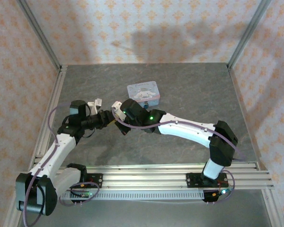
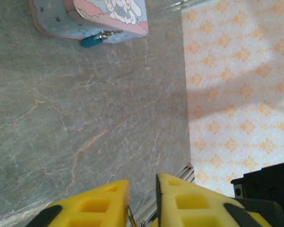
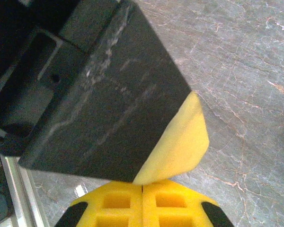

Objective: Unlock the padlock with the key

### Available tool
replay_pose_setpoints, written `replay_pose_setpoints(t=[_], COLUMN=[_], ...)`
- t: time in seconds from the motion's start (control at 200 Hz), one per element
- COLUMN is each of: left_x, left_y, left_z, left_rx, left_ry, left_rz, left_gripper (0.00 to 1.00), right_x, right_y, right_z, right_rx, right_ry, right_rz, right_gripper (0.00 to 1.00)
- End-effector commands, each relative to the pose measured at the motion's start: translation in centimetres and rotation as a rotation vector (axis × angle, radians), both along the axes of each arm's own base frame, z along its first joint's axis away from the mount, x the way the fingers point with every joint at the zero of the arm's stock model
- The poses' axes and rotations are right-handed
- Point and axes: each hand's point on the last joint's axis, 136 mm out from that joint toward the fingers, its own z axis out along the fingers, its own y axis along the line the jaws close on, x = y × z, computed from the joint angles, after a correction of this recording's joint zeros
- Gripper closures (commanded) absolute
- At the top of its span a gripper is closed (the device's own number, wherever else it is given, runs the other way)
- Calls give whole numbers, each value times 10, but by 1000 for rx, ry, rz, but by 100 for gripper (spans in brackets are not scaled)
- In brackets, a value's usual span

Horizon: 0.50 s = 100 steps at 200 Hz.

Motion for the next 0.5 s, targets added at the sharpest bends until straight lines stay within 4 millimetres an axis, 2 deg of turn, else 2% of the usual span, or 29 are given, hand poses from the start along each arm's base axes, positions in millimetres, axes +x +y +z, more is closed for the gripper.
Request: replay_pose_setpoints(t=[0.0,0.15,0.355,0.44,0.495], left_x=[-1,-2,-3,-2,1], left_y=[-4,-4,1,7,11], left_z=[12,14,14,18,23], left_rx=[-1,4,72,152,210], left_ry=[-32,-37,-72,-131,-185], left_rz=[-32,-32,-31,-38,-42], left_gripper=[84,100,100,100,100], right_x=[-1,1,5,4,3], right_y=[-3,-3,-5,-7,-10], right_z=[10,9,8,11,14], right_rx=[15,15,12,21,31], right_ry=[-37,-40,-40,-27,-15], right_rz=[-9,-22,-49,-68,-79], right_gripper=[100,100,100,80,72])
